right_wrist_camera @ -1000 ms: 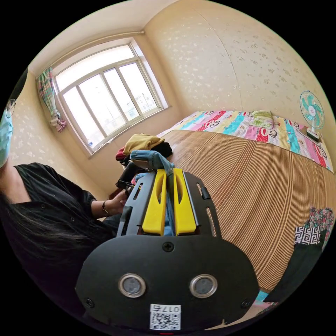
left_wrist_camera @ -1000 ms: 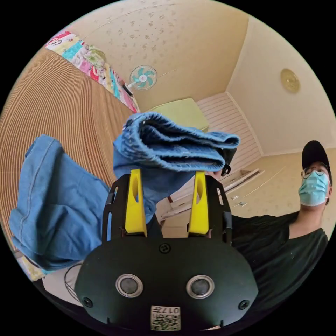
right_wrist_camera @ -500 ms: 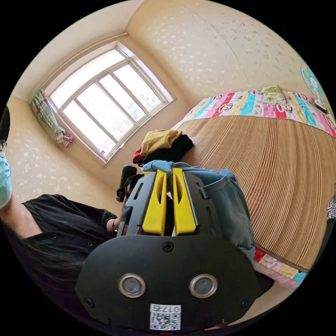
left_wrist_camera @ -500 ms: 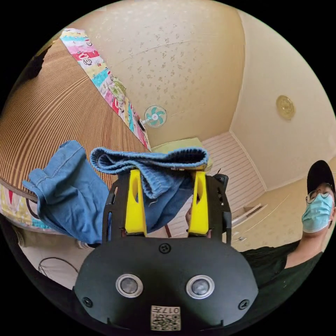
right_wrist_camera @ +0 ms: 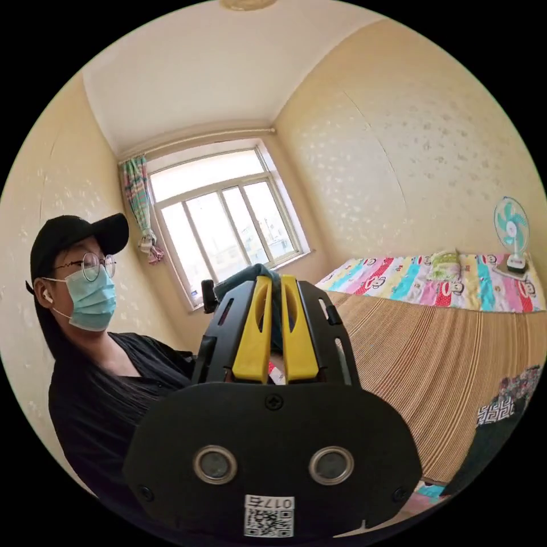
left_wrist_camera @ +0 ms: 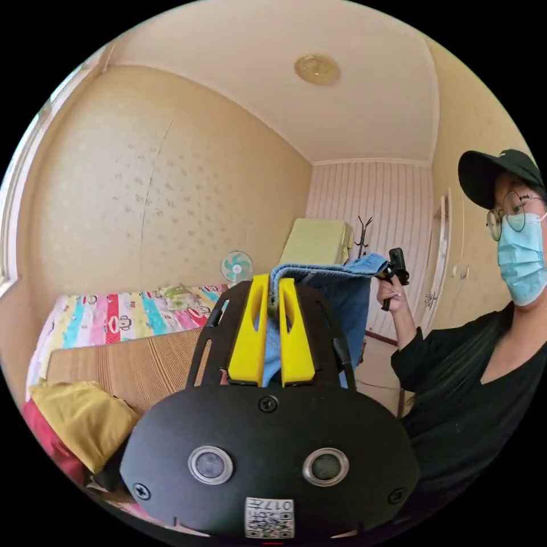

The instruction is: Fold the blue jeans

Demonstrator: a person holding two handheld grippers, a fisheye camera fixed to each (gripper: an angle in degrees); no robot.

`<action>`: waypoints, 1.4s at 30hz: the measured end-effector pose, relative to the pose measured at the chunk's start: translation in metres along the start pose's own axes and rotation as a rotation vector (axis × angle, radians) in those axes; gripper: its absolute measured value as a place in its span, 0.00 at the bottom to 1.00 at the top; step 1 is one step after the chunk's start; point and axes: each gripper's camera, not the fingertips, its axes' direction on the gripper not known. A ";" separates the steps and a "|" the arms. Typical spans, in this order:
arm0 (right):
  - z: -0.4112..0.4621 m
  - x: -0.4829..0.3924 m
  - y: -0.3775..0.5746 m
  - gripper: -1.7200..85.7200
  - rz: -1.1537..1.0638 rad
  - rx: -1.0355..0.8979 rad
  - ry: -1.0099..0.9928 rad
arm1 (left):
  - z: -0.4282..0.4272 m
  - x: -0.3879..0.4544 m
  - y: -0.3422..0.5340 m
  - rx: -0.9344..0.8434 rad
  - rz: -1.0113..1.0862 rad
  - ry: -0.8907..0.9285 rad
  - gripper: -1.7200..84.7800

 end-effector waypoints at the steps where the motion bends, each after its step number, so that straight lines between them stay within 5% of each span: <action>1: -0.009 -0.034 -0.028 0.06 -0.090 0.036 0.087 | -0.006 0.032 -0.038 0.019 0.103 -0.100 0.06; 8: -0.069 -0.200 -0.182 0.05 -0.505 0.209 0.369 | -0.067 0.156 -0.215 0.234 0.371 -0.242 0.06; 13: -0.087 -0.248 -0.278 0.04 -0.477 0.190 0.395 | -0.110 0.222 -0.311 0.353 0.425 -0.281 0.06; 24: -0.110 -0.328 -0.322 0.04 -0.499 0.339 0.421 | -0.131 0.307 -0.342 0.498 0.418 -0.325 0.06; 30: -0.052 -0.233 -0.332 0.04 -0.370 0.181 0.452 | -0.037 0.221 -0.320 0.298 0.331 -0.292 0.06; 38: 0.116 0.108 -0.332 0.05 0.041 -0.093 0.510 | 0.225 0.011 -0.246 -0.100 0.157 -0.340 0.06; 42: 0.191 0.253 -0.338 0.06 0.048 0.005 0.680 | 0.392 -0.133 -0.223 -0.126 -0.007 -0.446 0.09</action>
